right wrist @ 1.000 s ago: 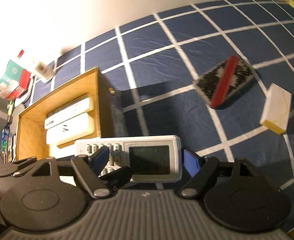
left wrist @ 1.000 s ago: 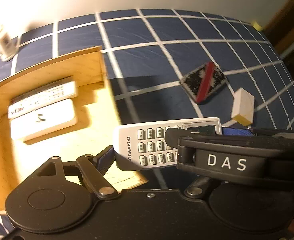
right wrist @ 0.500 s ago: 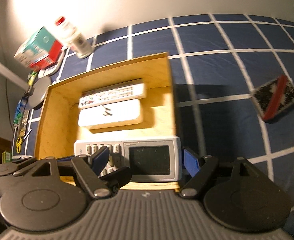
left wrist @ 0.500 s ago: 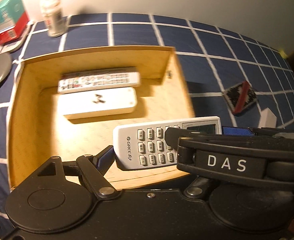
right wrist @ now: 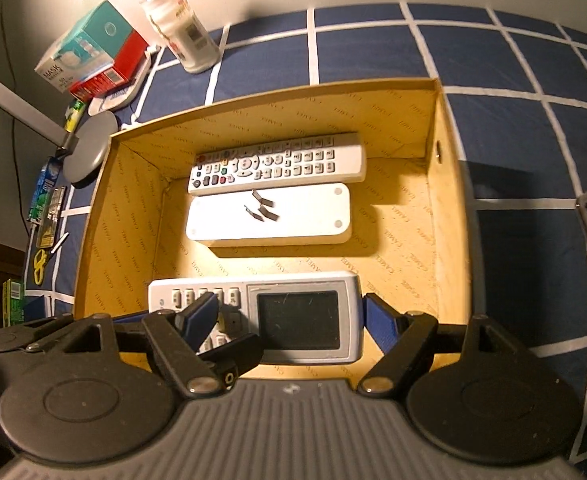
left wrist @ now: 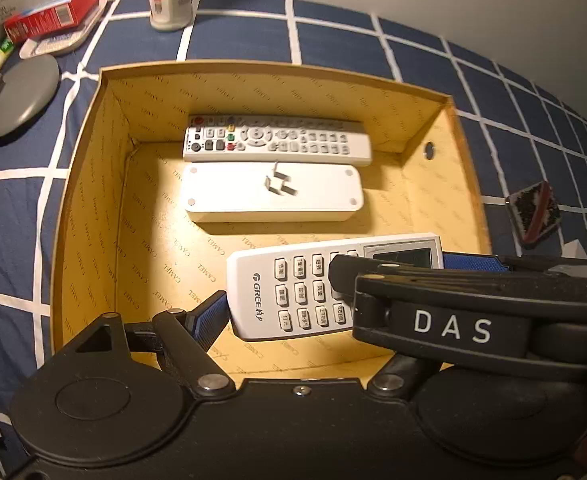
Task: Organize objects
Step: 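Lower the remote into the box beside the power strip and open the right gripper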
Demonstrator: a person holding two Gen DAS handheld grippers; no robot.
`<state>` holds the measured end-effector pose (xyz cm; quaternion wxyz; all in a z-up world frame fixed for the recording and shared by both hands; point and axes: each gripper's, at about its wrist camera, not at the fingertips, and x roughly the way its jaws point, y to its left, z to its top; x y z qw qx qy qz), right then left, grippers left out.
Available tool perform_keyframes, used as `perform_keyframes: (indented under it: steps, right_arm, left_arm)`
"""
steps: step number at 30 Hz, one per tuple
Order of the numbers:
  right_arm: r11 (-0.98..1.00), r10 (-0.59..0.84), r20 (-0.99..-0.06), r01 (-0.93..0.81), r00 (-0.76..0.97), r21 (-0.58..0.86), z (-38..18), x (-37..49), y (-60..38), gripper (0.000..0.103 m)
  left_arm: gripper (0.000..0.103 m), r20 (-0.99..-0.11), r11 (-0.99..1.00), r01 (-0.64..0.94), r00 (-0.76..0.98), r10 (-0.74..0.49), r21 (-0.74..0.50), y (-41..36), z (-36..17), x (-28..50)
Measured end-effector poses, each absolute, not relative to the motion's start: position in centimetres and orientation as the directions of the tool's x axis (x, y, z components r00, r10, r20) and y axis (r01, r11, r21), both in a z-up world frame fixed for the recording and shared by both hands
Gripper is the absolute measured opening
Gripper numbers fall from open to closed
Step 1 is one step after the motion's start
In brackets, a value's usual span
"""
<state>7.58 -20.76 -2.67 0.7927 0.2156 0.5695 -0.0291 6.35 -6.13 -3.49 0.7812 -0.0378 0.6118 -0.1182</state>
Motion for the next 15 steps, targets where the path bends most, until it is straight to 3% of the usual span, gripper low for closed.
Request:
perform_keyframes:
  steps: [15]
  right_arm:
    - [0.884,0.229,-0.939,0.349,0.258,0.311,-8.3,12.0,-20.8,0.078]
  left_arm:
    - [0.076,-0.967,0.966,0.155,0.117,-0.226,-0.207,-5.0,-8.8,11.0]
